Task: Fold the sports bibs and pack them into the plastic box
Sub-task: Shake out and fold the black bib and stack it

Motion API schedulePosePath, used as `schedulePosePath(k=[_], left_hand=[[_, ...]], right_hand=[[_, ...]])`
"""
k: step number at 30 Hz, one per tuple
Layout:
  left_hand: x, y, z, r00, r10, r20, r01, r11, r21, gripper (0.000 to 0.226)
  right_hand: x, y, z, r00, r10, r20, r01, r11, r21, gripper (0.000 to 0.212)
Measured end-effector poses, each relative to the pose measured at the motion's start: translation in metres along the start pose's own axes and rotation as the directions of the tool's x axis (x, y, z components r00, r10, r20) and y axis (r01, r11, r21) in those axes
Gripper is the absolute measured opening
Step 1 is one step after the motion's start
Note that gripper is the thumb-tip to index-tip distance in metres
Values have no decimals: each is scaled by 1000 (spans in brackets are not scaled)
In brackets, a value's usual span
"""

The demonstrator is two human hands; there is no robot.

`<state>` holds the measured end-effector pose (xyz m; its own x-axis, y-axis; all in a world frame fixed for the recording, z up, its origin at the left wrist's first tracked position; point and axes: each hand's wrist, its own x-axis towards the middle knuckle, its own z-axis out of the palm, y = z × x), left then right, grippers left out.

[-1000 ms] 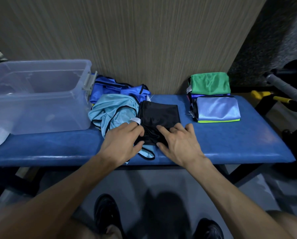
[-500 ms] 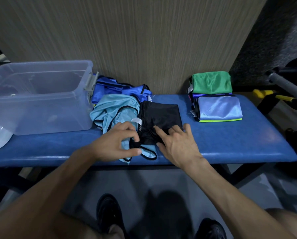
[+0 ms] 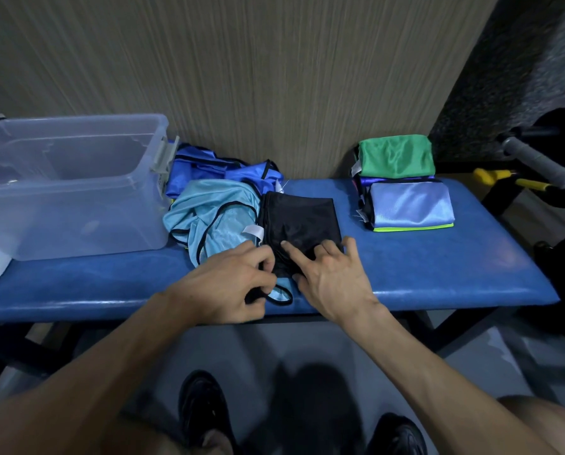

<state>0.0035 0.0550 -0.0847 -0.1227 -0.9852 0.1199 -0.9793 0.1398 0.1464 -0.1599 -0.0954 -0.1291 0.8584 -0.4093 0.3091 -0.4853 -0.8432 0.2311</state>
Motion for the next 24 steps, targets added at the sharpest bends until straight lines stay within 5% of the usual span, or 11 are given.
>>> schedulePosePath(k=[2, 7, 13, 16, 20, 24], left_hand=[[-1, -2, 1, 1000, -6, 17, 6, 1000, 1, 25], [-2, -12, 8, 962, -165, -219, 189, 977, 94, 35], [-7, -15, -1, 994, -112, 5, 109, 954, -280, 10], [-12, -21, -5, 982, -143, 122, 172, 947, -270, 21], [-12, -20, -9, 978, -209, 20, 209, 957, -203, 37], [-5, -5, -19, 988, -129, -86, 108, 971, -215, 23]], right_hand=[[1, -2, 0, 1000, 5, 19, -5, 1000, -1, 63], [2, -3, 1, 1000, 9, 21, -10, 1000, 10, 61], [2, -3, 0, 999, 4, 44, -4, 1000, 7, 60], [1, -5, -2, 997, 10, 76, -10, 1000, 8, 60], [0, -6, -4, 995, 30, 96, -31, 999, 10, 63], [1, -8, -5, 993, 35, 114, -38, 999, 22, 66]])
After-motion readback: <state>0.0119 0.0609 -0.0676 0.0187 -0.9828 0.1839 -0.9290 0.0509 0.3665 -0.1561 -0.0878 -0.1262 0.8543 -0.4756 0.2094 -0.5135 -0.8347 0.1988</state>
